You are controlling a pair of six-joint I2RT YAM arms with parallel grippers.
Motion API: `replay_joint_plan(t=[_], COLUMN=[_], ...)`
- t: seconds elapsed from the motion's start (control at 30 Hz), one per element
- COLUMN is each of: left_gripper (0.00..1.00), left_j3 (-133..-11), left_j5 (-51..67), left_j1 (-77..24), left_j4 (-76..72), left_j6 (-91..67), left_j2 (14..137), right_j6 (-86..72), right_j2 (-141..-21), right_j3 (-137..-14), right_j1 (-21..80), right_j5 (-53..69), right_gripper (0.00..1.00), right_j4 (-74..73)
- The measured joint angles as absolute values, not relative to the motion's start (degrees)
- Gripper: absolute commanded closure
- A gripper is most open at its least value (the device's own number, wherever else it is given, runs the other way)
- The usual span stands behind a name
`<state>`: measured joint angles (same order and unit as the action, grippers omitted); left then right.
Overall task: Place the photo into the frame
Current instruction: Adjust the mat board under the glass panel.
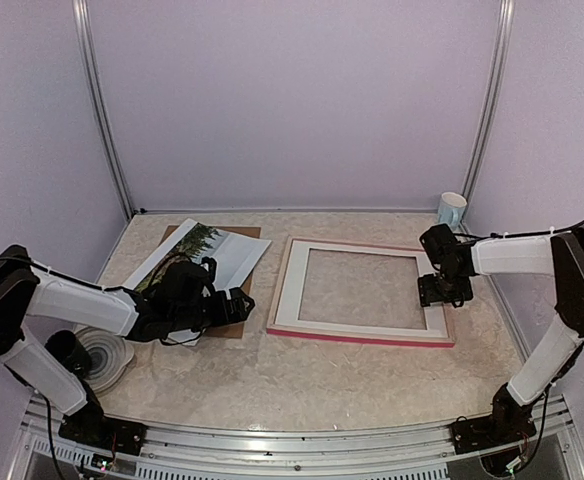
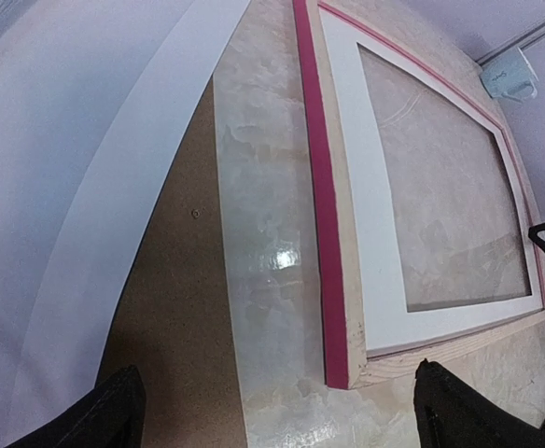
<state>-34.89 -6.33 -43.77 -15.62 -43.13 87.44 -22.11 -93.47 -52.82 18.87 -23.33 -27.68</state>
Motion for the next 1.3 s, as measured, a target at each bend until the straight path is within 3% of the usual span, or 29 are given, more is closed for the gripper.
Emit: replay_joint_plan(t=[0.53,0.93,1.3], left_gripper=[0.01,0.01,0.01], left_j3=[-35.11,-35.03,-35.09], left_j5=[-8.43,-10.13,-11.97], left_j1=[-44.42,-44.45,-42.89], left_j4=[-13.04,-10.96,-8.38], left_j6=[-41.69,-41.47,-40.8], left_j2=[82.35,79.42,77.91], right_j6=[-23.27,-23.29,-22.28], right_j2=[-86.94,-93.19,-88.77], right_j3=[-46.44,-51.13,-53.08], right_j1=[18.9,18.68,14.92], right_j5=[-17.72,-19.49,-16.53], right_gripper=[0.16,0.15,0.13], right_j4=[-30.83,-29.78,-28.75])
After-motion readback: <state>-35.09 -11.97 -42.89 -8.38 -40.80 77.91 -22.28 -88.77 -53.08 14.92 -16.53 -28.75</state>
